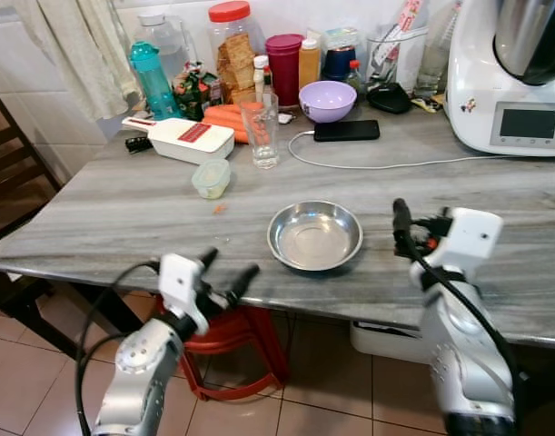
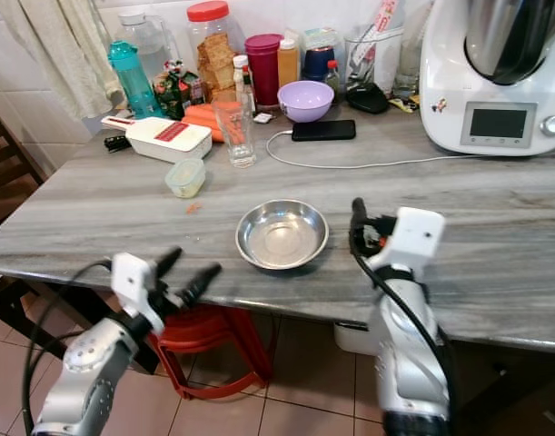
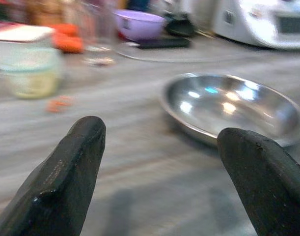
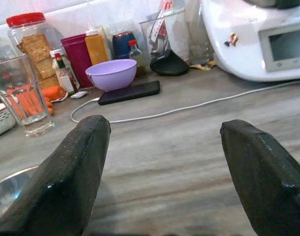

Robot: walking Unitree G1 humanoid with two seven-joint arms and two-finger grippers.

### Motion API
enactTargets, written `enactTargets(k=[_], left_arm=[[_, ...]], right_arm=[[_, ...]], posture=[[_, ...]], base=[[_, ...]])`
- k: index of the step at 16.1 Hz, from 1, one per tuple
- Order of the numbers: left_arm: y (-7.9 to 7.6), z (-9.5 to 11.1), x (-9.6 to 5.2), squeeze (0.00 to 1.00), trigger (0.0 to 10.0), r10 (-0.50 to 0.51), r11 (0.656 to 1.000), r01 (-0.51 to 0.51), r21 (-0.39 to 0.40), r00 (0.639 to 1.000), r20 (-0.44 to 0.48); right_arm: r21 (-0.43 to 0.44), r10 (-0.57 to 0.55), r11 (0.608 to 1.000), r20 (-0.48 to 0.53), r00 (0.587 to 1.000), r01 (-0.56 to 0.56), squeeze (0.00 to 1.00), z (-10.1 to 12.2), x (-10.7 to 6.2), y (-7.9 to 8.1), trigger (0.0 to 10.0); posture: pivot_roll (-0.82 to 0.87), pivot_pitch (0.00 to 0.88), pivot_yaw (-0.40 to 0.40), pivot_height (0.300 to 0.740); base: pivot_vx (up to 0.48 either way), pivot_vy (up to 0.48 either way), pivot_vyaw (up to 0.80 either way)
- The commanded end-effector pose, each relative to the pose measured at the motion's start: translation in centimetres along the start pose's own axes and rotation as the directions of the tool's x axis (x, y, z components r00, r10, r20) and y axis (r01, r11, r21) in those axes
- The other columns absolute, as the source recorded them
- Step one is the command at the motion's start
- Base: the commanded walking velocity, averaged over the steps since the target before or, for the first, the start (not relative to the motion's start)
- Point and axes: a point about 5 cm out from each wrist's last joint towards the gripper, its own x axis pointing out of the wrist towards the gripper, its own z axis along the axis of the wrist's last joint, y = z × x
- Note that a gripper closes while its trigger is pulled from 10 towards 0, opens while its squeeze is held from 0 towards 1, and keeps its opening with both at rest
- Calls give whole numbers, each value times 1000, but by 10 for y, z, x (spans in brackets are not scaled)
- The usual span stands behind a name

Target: Setting the table

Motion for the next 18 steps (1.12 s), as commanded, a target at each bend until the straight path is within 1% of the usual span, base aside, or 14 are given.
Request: enactTargets(k=[1,2,3,4,5,6,7,9,10,11,15,16,17,18], left_arm=[[13,2,-3,0,10000,81,997,-81,6,997,10],[16,1,-4,0,10000,118,993,-118,23,993,-2],[18,1,-4,0,10000,141,990,-142,16,990,4],[20,2,-4,0,10000,168,985,-169,27,986,9],[24,2,-4,0,10000,210,977,-211,15,978,10],[26,-2,-4,0,10000,239,971,-238,31,971,-20],[29,-9,-4,0,10000,304,953,-302,39,951,-64],[29,-11,-4,0,10000,340,940,-336,52,938,-69],[29,-11,-4,0,10000,352,935,-349,59,934,-67],[27,-11,-2,0,10000,365,930,-360,72,929,-62],[26,-8,3,0,10000,386,920,-382,86,921,-43],[26,-7,4,0,10000,388,919,-383,90,921,-38],[26,-7,5,0,10000,393,917,-388,97,919,-39],[26,-7,5,0,10000,394,916,-389,96,918,-40]], right_arm=[[-18,22,1000,30,999,-21,1000,4,-5,2,10000],[-100,12,995,28,1000,-9,1000,2,-13,-3,10000],[-140,12,990,23,1000,-9,1000,0,-16,-4,10000],[-143,22,990,3,1000,-21,1000,-4,-19,-4,10000],[-134,44,990,-6,999,-44,855,-6,-22,-2,10000],[-129,7,992,23,1000,-4,0,-4,-23,-5,10000],[-154,-43,987,19,999,46,0,-4,-22,-10,10000],[-193,-93,977,-16,996,88,0,-12,-21,-14,10000],[-193,-89,978,-19,996,83,0,-13,-20,-14,10000],[-126,-88,989,-27,996,83,0,-16,-21,-15,10000],[-168,-74,983,-31,997,68,0,-18,-20,-11,10000],[-146,-49,988,-44,998,42,0,-19,-21,-8,10000],[-78,-23,997,-35,999,20,0,-18,-22,-4,10000],[-61,-23,998,-33,999,21,0,-17,-21,-3,10000]], posture=[[-78,20,118,740],[-77,20,109,740],[-79,21,109,740],[-79,21,110,740],[-79,20,110,740],[-79,20,110,740],[-77,15,108,740],[-75,13,108,740],[-74,12,108,740],[-71,10,106,740],[-73,1,106,740],[-74,1,106,740],[-73,0,106,740],[-73,0,106,740]], base=[[0,0,0],[0,0,0],[0,0,0],[0,0,0],[0,0,0],[0,0,0],[0,0,0],[0,0,0],[0,0,0],[0,0,0],[0,0,0],[0,0,0],[0,0,0],[0,0,0]])
